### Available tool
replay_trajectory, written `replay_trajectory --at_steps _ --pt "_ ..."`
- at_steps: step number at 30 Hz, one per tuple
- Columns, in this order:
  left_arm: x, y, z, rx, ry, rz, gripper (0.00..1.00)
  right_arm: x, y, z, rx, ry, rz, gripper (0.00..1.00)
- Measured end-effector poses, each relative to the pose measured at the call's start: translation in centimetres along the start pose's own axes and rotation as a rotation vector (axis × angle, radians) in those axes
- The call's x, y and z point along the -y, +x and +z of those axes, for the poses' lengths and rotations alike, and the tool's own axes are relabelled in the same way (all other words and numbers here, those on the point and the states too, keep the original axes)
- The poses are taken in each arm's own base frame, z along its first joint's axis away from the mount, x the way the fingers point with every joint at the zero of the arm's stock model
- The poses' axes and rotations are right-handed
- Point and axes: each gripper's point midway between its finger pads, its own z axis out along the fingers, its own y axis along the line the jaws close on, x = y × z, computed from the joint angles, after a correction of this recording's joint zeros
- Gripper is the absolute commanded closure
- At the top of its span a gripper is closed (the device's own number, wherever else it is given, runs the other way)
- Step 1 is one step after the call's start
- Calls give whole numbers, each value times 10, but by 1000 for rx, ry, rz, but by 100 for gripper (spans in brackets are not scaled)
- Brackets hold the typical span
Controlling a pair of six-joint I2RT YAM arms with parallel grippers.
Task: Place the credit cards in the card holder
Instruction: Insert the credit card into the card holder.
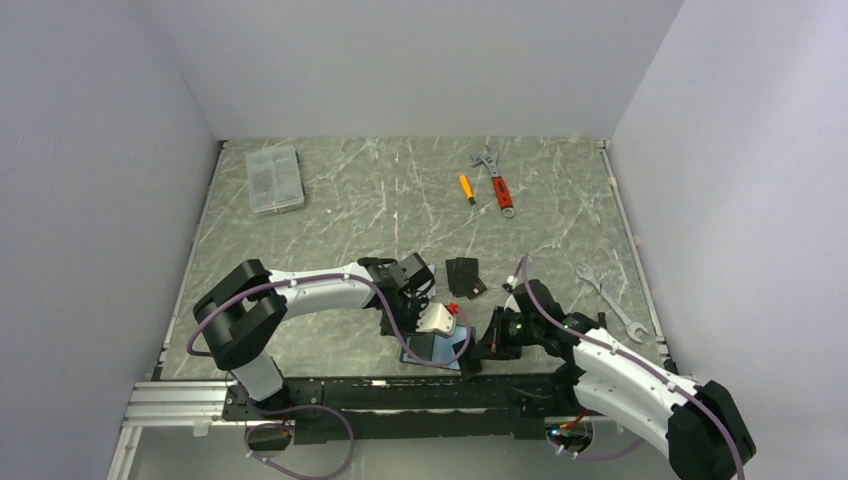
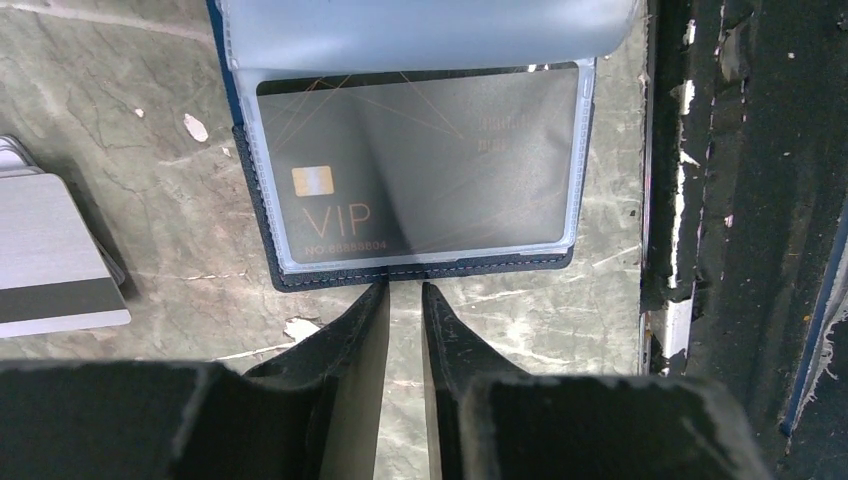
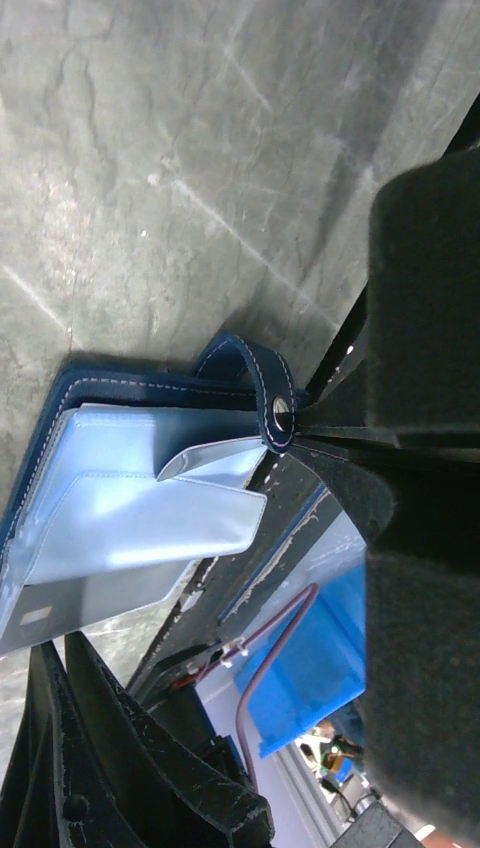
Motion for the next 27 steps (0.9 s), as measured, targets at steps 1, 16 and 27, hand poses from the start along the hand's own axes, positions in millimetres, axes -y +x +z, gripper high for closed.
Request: replay_trajectory --at_steps 1,16,27 --pt "0 -1 0 1 -1 0 76 -2 0 1 -3 -5 -3 100" --pt "2 2 -1 -9 9 -1 78 -4 6 5 -4 -43 -2 100" --pt "4 4 -2 -18 18 -4 79 -7 16 20 -82 -39 7 100"
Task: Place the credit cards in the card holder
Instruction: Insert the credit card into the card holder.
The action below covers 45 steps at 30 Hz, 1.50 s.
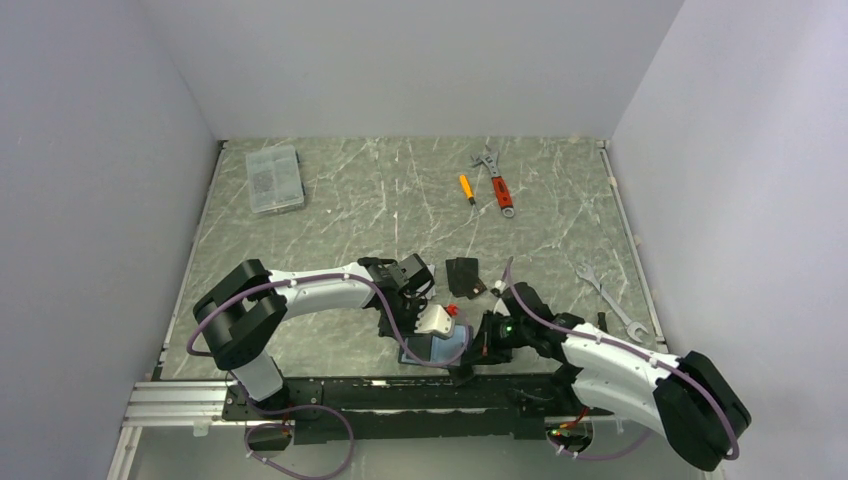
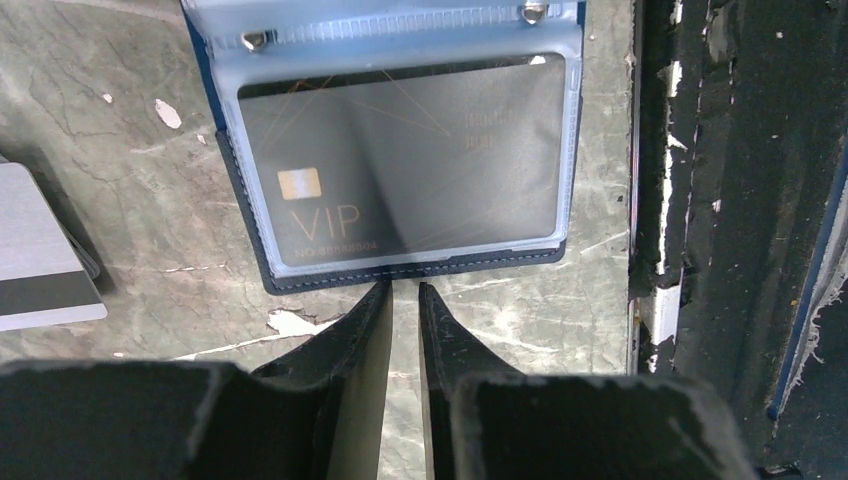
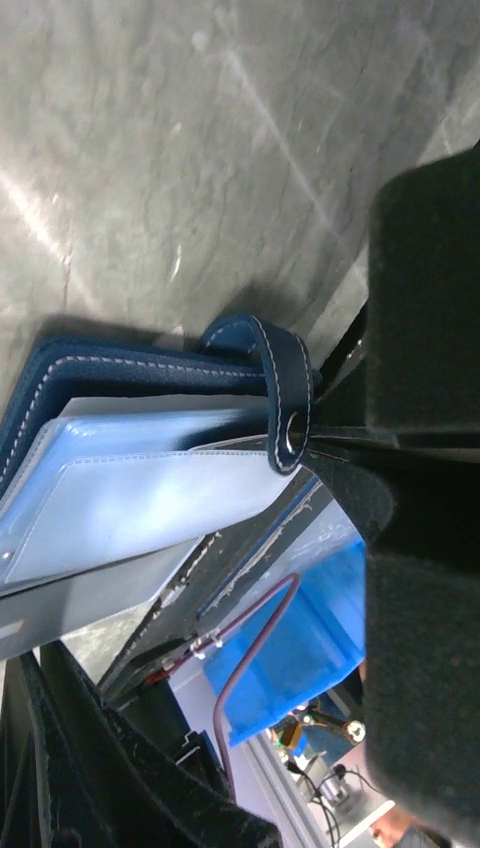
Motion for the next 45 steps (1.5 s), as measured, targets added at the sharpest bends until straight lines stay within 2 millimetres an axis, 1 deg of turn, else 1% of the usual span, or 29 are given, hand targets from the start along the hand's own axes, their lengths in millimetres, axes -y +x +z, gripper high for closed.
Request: replay_trajectory --at_steps 5,9,12,18,23,29,32,39,45 --pt "0 0 0 -2 2 2 79 -14 -6 -1 10 -23 -25 100" --pt "0 1 0 -3 3 12 79 -28 -18 -6 61 -46 -60 100" --pt "0 1 0 -3 5 20 80 -33 -24 -7 81 -52 -74 100" --pt "-2 4 -3 5 10 22 81 -34 -25 -3 70 -55 -80 100" --pt "-6 7 -10 21 3 12 85 -44 -27 0 55 -92 -104 100" --pt "-9 8 -17 44 -5 7 85 -58 -30 7 32 -133 -136 100" --pt "-9 10 -19 45 -4 4 85 -60 -32 10 28 -140 -143 100" --pt "-7 11 -23 49 -6 17 84 -56 -34 15 16 -115 -144 100" --pt "-5 8 -21 50 -2 36 85 -57 -35 10 32 -130 -151 100"
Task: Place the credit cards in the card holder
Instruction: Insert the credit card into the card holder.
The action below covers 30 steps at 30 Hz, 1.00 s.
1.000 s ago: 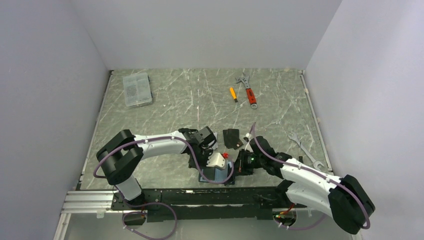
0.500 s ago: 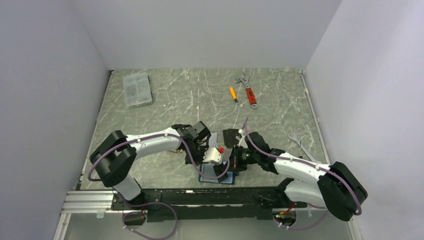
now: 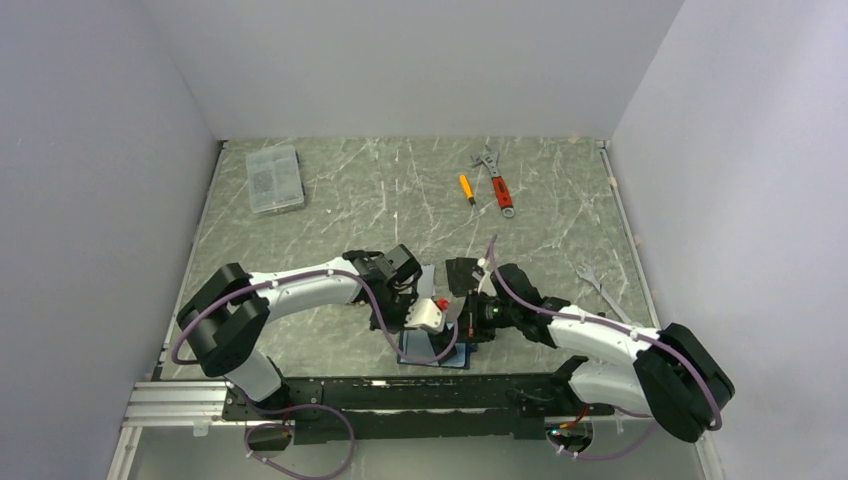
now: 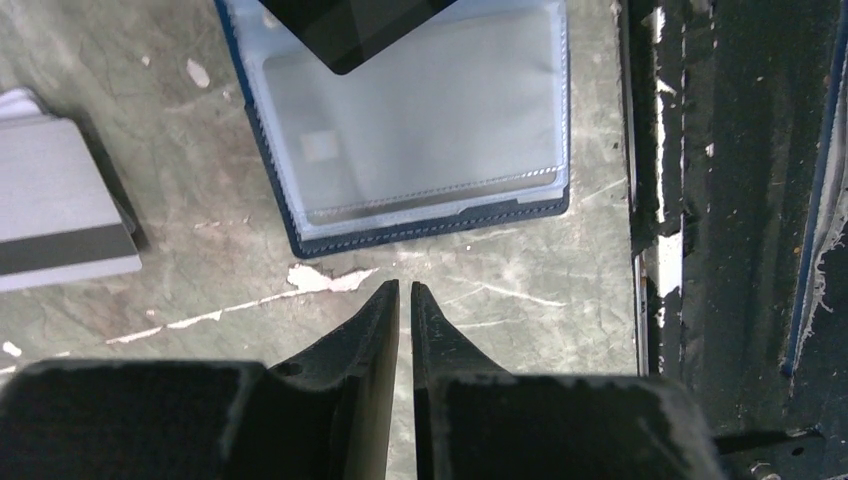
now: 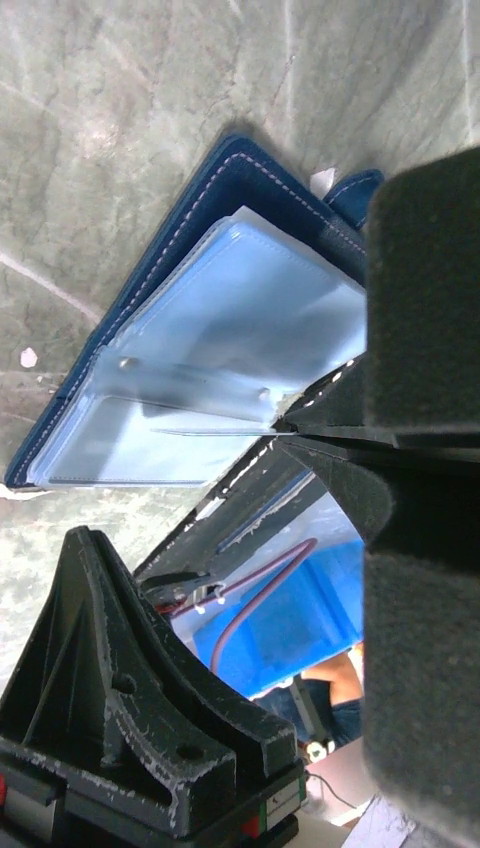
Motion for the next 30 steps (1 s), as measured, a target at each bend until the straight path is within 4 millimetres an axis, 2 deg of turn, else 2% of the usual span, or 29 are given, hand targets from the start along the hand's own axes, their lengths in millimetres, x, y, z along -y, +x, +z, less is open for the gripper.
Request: replay_trajectory --at_steps 10,24,30 --pt "10 -9 16 -13 37 49 88 22 16 -6 -36 -3 61 100" --pt "6 -5 24 -42 20 54 91 18 16 -1 -66 -46 50 100" --pt "6 -5 23 -40 9 50 93 7 12 -7 -37 -81 19 100"
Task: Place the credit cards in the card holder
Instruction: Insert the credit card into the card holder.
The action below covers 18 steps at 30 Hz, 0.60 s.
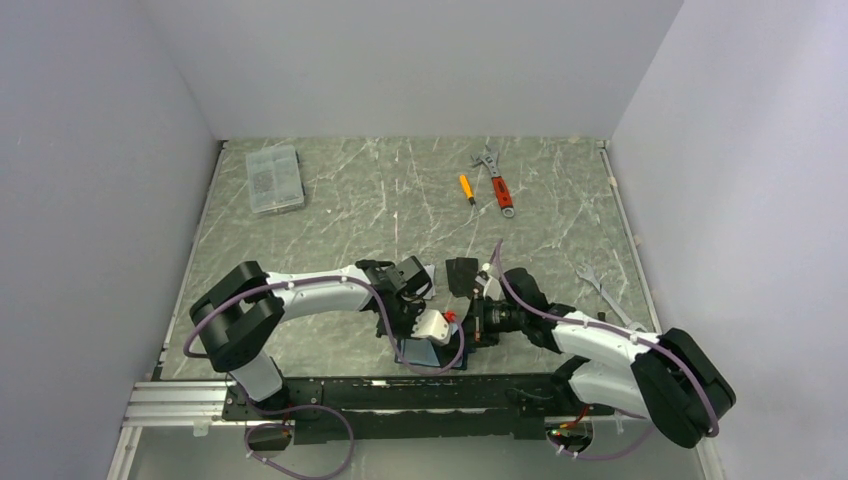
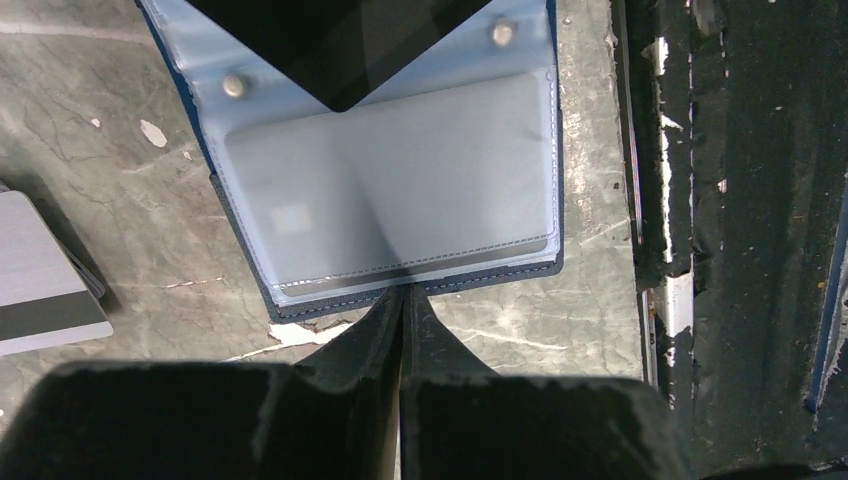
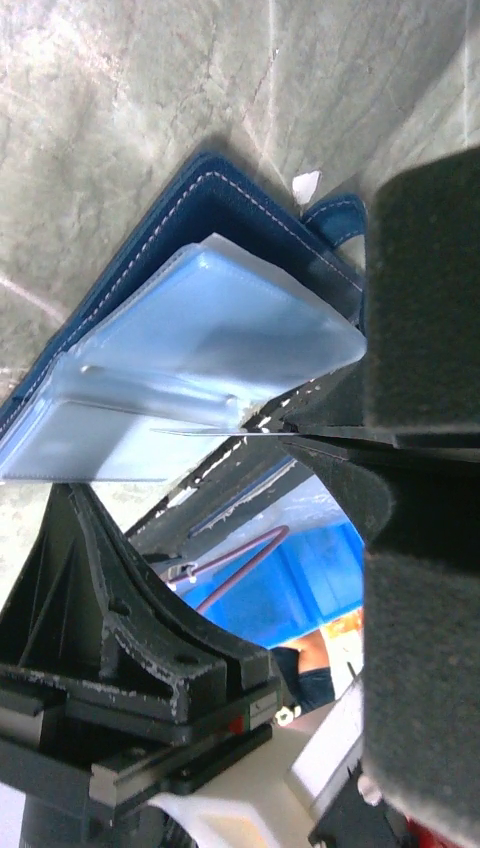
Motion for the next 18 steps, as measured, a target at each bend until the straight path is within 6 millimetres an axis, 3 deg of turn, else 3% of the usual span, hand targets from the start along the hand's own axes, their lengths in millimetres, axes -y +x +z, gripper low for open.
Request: replay_trajectory --at_steps 18 --pt "-1 8 -4 -26 -46 -1 89 12 1 8 -14 15 18 100"
